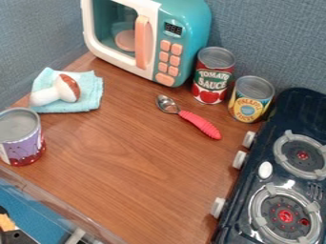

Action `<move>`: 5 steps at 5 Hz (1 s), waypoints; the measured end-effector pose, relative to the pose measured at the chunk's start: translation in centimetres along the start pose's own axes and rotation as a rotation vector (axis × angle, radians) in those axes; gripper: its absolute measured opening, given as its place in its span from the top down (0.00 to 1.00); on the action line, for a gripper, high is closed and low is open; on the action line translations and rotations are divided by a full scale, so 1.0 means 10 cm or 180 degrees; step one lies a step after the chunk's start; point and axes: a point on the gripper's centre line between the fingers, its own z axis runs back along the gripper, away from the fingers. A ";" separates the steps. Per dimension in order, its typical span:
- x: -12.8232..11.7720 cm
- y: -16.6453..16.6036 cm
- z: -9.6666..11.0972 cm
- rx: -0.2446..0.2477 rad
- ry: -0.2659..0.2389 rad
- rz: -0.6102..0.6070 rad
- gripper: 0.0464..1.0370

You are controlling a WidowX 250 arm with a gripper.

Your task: Move the can to the right side of the table

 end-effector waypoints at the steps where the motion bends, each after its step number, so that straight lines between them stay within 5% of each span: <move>1: 0.08 0.01 -0.14 0.0053 -0.0097 -0.0033 0.04; 3: -0.13 0.04 -0.37 0.0097 -0.0197 -0.0006 0.04; 5: -0.51 0.01 -0.48 -0.0022 -0.0155 0.0228 0.04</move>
